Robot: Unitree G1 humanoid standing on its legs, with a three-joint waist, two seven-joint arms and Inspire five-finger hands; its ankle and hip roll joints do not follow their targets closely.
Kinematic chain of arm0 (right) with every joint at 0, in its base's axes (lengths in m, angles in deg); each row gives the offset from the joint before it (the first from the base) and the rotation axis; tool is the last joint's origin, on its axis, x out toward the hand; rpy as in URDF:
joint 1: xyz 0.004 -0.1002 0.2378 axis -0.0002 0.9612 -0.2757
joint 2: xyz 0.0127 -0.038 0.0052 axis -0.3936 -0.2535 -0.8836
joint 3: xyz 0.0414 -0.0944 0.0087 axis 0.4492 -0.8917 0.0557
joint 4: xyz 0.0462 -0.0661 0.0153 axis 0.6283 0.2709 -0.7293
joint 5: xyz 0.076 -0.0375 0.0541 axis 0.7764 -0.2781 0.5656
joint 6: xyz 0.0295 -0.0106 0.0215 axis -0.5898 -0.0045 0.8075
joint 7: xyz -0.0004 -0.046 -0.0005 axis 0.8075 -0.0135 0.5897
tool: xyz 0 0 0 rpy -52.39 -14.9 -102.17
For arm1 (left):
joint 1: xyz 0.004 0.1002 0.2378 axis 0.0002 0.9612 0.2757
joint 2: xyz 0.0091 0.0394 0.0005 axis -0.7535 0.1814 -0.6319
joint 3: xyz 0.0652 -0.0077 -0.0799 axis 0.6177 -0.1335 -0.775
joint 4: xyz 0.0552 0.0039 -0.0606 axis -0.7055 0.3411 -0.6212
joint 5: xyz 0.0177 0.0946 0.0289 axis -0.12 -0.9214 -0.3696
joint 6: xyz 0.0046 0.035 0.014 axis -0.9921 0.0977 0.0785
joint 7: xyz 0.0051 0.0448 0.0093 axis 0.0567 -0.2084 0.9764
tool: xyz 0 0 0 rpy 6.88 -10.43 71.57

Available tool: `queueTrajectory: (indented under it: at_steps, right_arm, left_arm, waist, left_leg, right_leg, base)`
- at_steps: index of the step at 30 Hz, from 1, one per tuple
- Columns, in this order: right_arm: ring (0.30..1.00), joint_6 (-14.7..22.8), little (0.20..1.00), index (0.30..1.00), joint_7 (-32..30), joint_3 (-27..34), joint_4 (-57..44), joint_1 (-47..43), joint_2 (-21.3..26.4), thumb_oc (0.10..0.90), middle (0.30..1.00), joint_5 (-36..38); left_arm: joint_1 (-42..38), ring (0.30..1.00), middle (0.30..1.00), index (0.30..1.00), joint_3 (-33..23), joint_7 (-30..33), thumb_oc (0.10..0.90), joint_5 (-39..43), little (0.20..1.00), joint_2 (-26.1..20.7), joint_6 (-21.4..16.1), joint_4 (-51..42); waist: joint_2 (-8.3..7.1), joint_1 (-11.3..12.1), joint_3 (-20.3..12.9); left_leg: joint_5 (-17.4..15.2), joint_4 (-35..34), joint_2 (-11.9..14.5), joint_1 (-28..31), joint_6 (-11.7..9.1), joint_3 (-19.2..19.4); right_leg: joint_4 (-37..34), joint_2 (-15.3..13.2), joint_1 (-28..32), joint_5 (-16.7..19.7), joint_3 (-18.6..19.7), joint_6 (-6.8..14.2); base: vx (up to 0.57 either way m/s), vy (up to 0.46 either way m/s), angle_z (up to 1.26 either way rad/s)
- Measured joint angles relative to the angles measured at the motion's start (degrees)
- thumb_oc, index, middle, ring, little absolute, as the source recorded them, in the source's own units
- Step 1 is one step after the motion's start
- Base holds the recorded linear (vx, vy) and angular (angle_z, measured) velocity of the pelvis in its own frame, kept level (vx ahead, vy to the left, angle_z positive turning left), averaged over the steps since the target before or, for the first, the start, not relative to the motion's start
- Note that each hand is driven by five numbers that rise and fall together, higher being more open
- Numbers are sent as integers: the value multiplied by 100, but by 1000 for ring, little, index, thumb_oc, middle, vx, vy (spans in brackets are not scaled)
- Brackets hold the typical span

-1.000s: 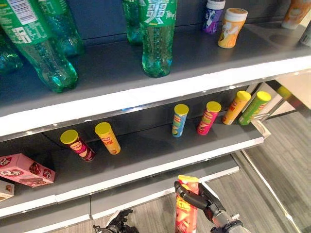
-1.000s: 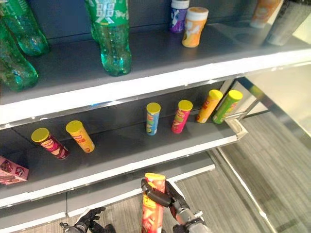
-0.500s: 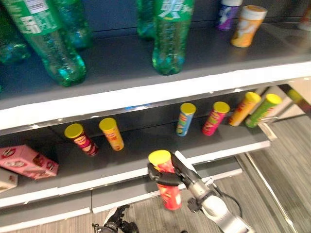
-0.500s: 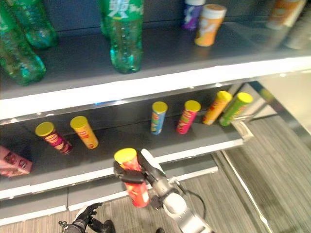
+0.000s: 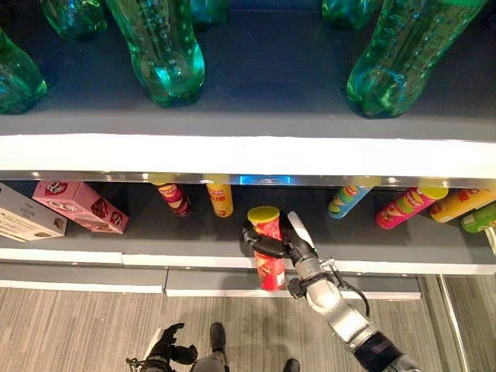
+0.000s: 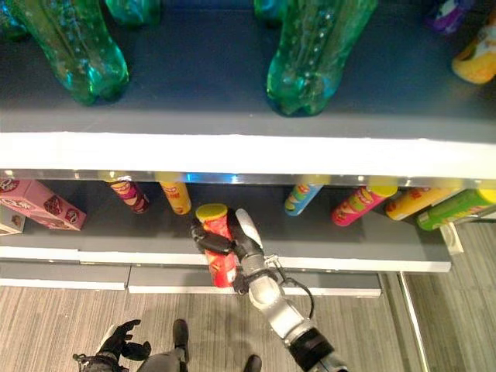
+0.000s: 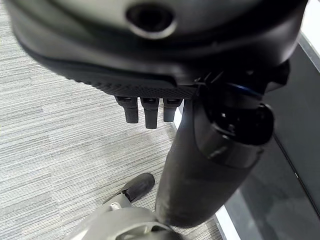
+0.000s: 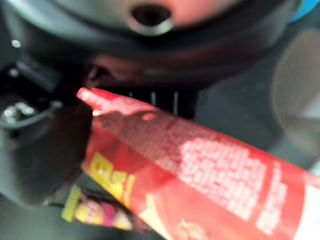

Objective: Put the goods on the table back onto the shelves and tidy them up.

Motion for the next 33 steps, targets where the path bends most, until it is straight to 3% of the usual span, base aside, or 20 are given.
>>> queueTrajectory:
  at_steps: [3,11,12,14,16,17,18,19,20,21,25,27,30,33]
  right_arm:
    - [300,155,300,300,508,4,-518,404,154,400,300,683]
    - [300,156,300,300,673,-20,-649,570,345,400,300,681]
    - [300,167,300,300,768,15,-650,577,352,400,300,680]
    - [300,374,300,300,1272,617,-572,1111,268,400,300,745]
    - [300,374,300,300,1391,1217,-333,1750,281,400,300,815]
    - [300,366,300,300,1382,1448,-160,2035,329,400,300,869]
    - [300,342,300,300,1369,1565,-45,2246,357,400,300,912]
    - [300,311,300,300,1347,1674,197,2418,323,400,300,965]
    - [300,250,300,300,1274,1706,481,2586,296,400,300,1071]
    - [300,119,300,300,1264,1696,766,2695,304,400,300,1164]
    - [300,-72,300,300,1253,1540,1121,2862,318,400,300,1436]
    - [300,-98,300,300,1263,1317,1113,2812,288,400,300,1271]
    - [300,-369,300,300,1049,1258,524,3056,87,400,300,497]
    - [300,-380,300,300,1010,1308,-328,3512,97,400,300,200]
  left_arm:
    - [22,900,900,900,1,-40,800,-65,900,-9,47,34]
    - [82,900,900,900,-6,-96,800,-65,900,-12,39,27]
    - [142,900,900,900,-231,-112,800,-59,900,53,32,95]
    - [38,900,900,900,-149,-213,800,-487,900,73,21,200]
    - [194,900,900,900,21,-275,800,-760,900,125,16,223]
    - [279,900,900,900,23,-284,800,-777,900,167,22,264]
    - [325,900,900,900,4,-290,800,-769,900,138,27,285]
    - [393,900,900,900,-4,-299,800,-766,900,26,27,319]
    - [282,900,900,900,-13,-329,800,-736,900,-102,44,415]
    - [236,900,900,900,-46,-338,800,-723,900,-129,42,406]
    - [267,900,900,900,64,-362,800,-785,900,98,41,375]
    - [270,900,900,900,126,-354,800,-964,900,205,41,374]
    - [333,900,900,900,-17,-183,800,-960,900,267,60,387]
    - [364,900,900,900,-120,-100,800,-1002,900,183,118,382]
  waist:
    - [-35,-110,-24]
    - [-49,-196,-54]
    - [-63,-204,-228]
    - [-20,-387,-227]
    - [150,-538,-239]
    - [221,-661,-306]
    - [250,-724,-395]
    - [117,-868,-481]
    - [-34,-1002,-498]
    - [-78,-1007,-531]
    - [211,-983,-616]
    - [261,-984,-653]
    - [99,-972,-641]
    - [-30,-972,-678]
  left_leg:
    - [-7,0,28,161,10,43]
    - [-8,0,3,146,12,7]
    - [90,-5,-26,-87,-34,3]
    - [2,-33,-81,25,58,-7]
    - [-68,-25,-63,390,153,-20]
    - [-159,-9,-45,523,191,-11]
    - [-234,-10,-80,536,209,7]
    - [-232,-19,-184,561,201,41]
    - [-238,-35,-272,573,154,49]
    - [-237,-34,-239,604,111,70]
    - [-265,-34,-164,725,31,213]
    - [-268,-34,-149,758,26,268]
    - [-277,-35,-147,746,-29,254]
    - [-270,-35,-141,748,-39,244]
  right_leg:
    - [98,8,92,-1,2,1]
    - [12,0,137,-1,-4,1]
    - [-63,-21,-49,-2,-3,-1]
    - [-44,-101,141,0,114,-17]
    - [393,-146,260,-68,370,7]
    - [650,-194,157,-295,493,74]
    - [539,-236,96,-291,649,105]
    - [297,-349,39,-232,786,96]
    - [103,-469,-5,-40,810,231]
    - [8,-422,78,45,813,250]
    - [-65,-340,147,60,938,241]
    - [-65,-331,156,56,957,235]
    - [-66,-336,149,57,958,235]
    - [-66,-331,156,57,955,236]
  base:
    - [47,21,-2]
    - [1,2,1]
    - [-17,45,3]
    - [-10,81,34]
    - [1,70,9]
    - [-22,86,-23]
    - [-34,73,-21]
    - [-21,64,-11]
    - [-12,52,-4]
    - [-3,38,-7]
    - [-14,46,-15]
    - [-42,13,-10]
    - [-26,-11,-1]
    - [0,0,0]
